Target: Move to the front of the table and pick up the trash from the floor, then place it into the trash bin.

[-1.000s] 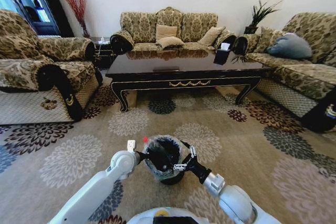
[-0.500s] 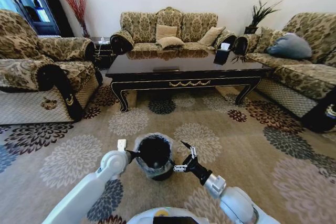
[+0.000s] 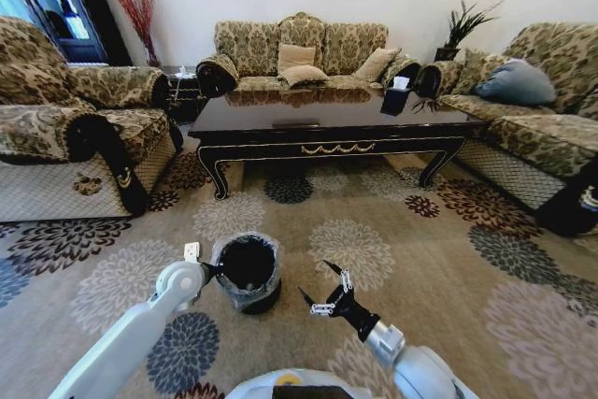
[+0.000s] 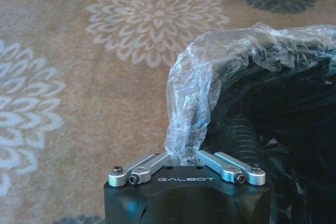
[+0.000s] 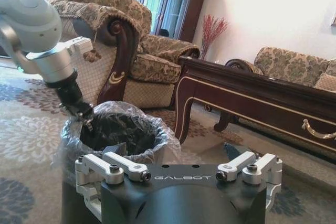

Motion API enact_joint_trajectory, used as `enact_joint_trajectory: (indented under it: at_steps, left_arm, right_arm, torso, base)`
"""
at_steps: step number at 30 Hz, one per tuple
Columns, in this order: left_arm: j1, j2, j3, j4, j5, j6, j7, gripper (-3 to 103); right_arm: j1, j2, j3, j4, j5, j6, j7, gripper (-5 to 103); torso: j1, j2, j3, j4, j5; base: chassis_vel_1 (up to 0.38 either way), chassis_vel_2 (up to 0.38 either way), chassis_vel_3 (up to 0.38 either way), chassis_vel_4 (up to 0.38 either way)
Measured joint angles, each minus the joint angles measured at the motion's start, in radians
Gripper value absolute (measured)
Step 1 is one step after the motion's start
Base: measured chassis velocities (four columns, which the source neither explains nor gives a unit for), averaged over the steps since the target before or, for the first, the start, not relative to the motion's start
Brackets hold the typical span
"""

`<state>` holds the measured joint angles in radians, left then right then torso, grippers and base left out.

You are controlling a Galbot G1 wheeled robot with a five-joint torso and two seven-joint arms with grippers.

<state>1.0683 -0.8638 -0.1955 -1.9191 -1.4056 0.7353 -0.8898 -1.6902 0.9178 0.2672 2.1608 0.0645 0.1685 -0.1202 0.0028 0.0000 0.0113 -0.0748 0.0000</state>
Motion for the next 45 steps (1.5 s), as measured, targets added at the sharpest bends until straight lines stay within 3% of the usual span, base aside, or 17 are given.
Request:
enact_joint_trajectory:
  at_steps: [7,15,17,19,23,30,34,38,40,42,45]
  left_arm:
    - [0.001,-0.015,-0.022,0.023,-0.037,0.0,-0.036,0]
    - [0.014,-0.034,-0.041,0.047,-0.042,0.0,-0.026,0]
    - [0.015,-0.038,-0.047,0.055,-0.045,0.0,-0.021,11]
    - [0.015,-0.038,-0.048,0.057,-0.045,0.0,-0.02,11]
    - [0.011,-0.034,-0.048,0.061,-0.046,0.0,-0.012,32]
    - [0.023,-0.023,-0.062,0.038,-0.041,0.0,0.001,54]
    - [0.053,-0.017,-0.083,-0.008,0.004,0.0,0.021,66]
    - [0.118,-0.019,-0.119,-0.107,0.056,0.0,0.038,87]
    - [0.138,-0.017,-0.132,-0.136,0.064,0.0,0.043,87]
    - [0.173,-0.014,-0.159,-0.179,0.086,0.0,0.063,97]
    - [0.211,-0.017,-0.197,-0.217,0.098,0.0,0.088,100]
  right_arm:
    - [-0.01,0.002,0.005,-0.001,-0.002,0.004,0.002,100]
    - [-0.017,0.001,0.004,-0.004,-0.001,0.004,0.004,100]
    - [-0.019,0.001,0.006,-0.005,-0.001,0.004,0.005,100]
    - [-0.019,0.001,0.007,-0.006,-0.001,0.004,0.005,100]
    - [-0.016,-0.001,0.011,-0.011,0.002,0.004,0.007,100]
    - [-0.017,0.0,0.012,-0.011,0.004,0.004,0.008,100]
    - [-0.02,0.004,0.015,-0.01,0.007,0.004,0.009,100]
    - [-0.016,0.019,0.018,-0.014,0.026,0.013,0.01,100]
    - [-0.015,0.024,0.019,-0.014,0.033,0.014,0.012,100]
    - [-0.013,0.031,0.023,-0.014,0.045,0.014,0.019,100]
    - [-0.011,0.038,0.034,-0.014,0.057,0.014,0.03,100]
  torso:
    - [0.0,0.0,0.0,0.0,0.0]
    - [0.0,0.0,0.0,0.0001,0.0]
    - [0.0,0.0,0.0,0.0,0.0]
    - [0.0,0.0,0.0,0.0,0.0005]
    - [0.0,0.0,0.0,0.0,0.0002]
    - [0.0,0.0,0.0,0.0,0.0]
    - [0.0,0.0,0.0,0.0,0.0001]
    - [0.0,0.0,0.0,0.0,0.0]
    - [0.0,0.0,0.0,0.0001,0.0]
    - [0.0,0.0,0.0,0.0,0.0001]
    - [0.0,0.0,0.0,0.0001,0.0]
  base:
    - [0.0,0.0,0.0,0.0]
    - [0.0,0.0,0.0,0.0]
    - [0.0,0.0,0.0,0.0]
    - [0.0,0.0,0.0,0.0]
    - [0.0,0.0,0.0,0.0]
    - [0.0,0.0,0.0,0.0]
    - [0.0,0.0,0.0,0.0]
    - [0.0,0.0,0.0,0.0]
    - [0.0,0.0,0.0,0.0]
    - [0.0,0.0,0.0,0.0]
    - [0.0,0.0,0.0,0.0]
